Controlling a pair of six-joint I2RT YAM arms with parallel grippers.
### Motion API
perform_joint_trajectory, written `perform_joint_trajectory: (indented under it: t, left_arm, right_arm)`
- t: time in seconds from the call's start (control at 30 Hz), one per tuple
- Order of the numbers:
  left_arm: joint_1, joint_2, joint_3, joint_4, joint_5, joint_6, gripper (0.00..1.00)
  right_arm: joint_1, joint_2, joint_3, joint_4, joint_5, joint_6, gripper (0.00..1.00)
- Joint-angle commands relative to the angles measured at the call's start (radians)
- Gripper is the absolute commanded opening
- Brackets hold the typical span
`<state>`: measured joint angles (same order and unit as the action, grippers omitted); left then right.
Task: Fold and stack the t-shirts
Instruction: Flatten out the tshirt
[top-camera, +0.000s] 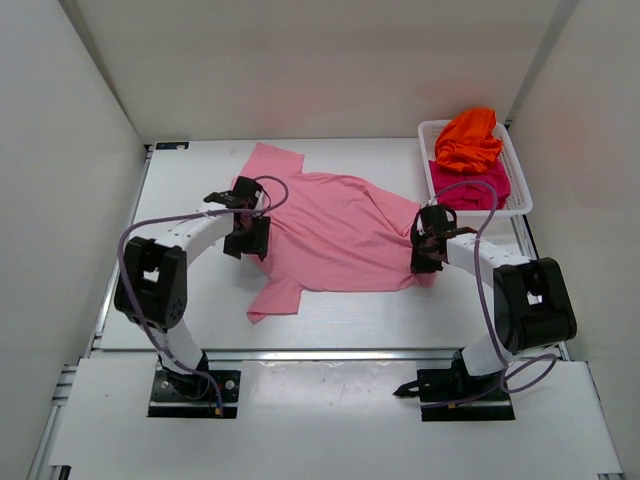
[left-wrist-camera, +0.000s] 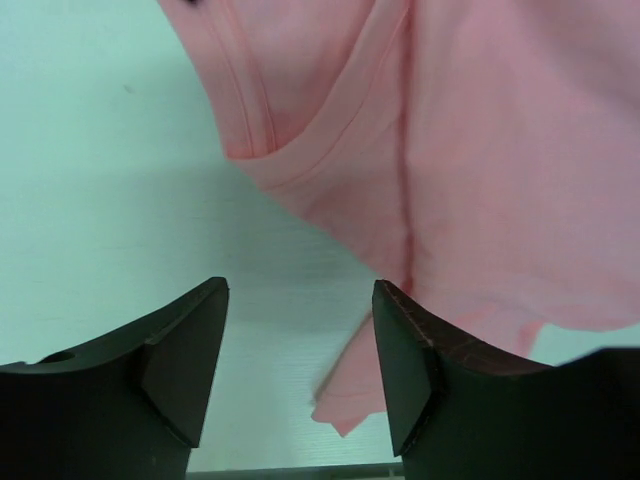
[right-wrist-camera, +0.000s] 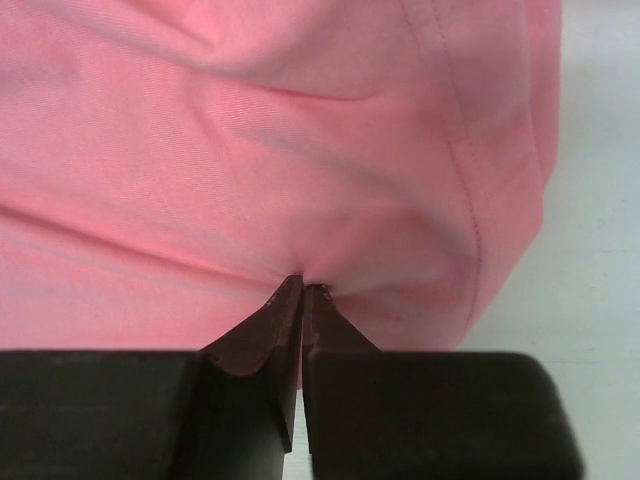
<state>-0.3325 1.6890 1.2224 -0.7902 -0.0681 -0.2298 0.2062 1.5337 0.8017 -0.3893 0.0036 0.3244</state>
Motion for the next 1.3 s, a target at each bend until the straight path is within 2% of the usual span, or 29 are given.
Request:
perform_joint_trajectory:
  t: [0.0,0.17,0.3,0.43,0.5,0.57,0.6,0.73,0.83,0.93,1.03,1.13,1.27]
  left_arm:
    - [-0.023,0.027,-0.043,0.019,-0.029,-0.02,0.69]
    - [-0.042,0.08,-0.06,0.077,-0.035,-0.058,0.65]
    - [-0.056,0.081,-0.098,0.172,-0.059,-0.115,0.65]
    - [-0.069,0.129,-0.072,0.184,-0.065,-0.146,0.63]
    - [-0.086,0.159,-0.054,0.177,-0.093,-0.14,0.48]
    - [-0.092,0.19,-0.021,0.171,-0.117,-0.134,0.09]
    - [-0.088,0.213,0.017,0.131,-0.154,-0.119,0.0]
    - [-0.054,0.196,0.064,0.074,-0.223,-0.086,0.0]
    - [-0.004,0.127,0.107,0.03,-0.281,-0.05,0.0]
    - [0.036,0.112,0.17,-0.009,-0.296,-0.004,0.0]
    - [0.05,0.175,0.306,-0.061,-0.324,0.033,0.0]
    - [0.023,0.265,0.484,-0.158,-0.444,0.084,0.0]
    - [-0.007,0.378,0.629,-0.21,-0.496,0.139,0.0]
  right_arm:
    - [-0.005,-0.026,-0.007,-0.008,0.047,0.009,0.0]
    - [0.007,-0.02,-0.006,-0.002,0.033,-0.005,0.0]
    - [0.004,-0.02,-0.003,-0.005,0.029,-0.008,0.0]
    - [-0.002,-0.023,-0.006,-0.003,0.019,-0.011,0.0]
    - [-0.004,-0.029,-0.006,0.007,0.016,-0.013,0.0]
    - [-0.011,-0.035,-0.012,0.007,0.013,-0.013,0.0]
    - [-0.024,-0.035,-0.007,0.009,0.018,-0.008,0.0]
    - [-0.022,-0.033,-0.013,0.006,0.018,-0.012,0.0]
    - [-0.022,-0.017,-0.012,0.003,0.012,-0.011,0.0]
    - [-0.017,-0.003,-0.009,0.0,0.01,-0.01,0.0]
    - [-0.019,0.002,-0.006,0.0,0.015,-0.012,0.0]
    - [-0.024,-0.001,-0.006,-0.006,0.021,-0.01,0.0]
    - [-0.021,-0.001,-0.016,-0.008,0.021,-0.008,0.0]
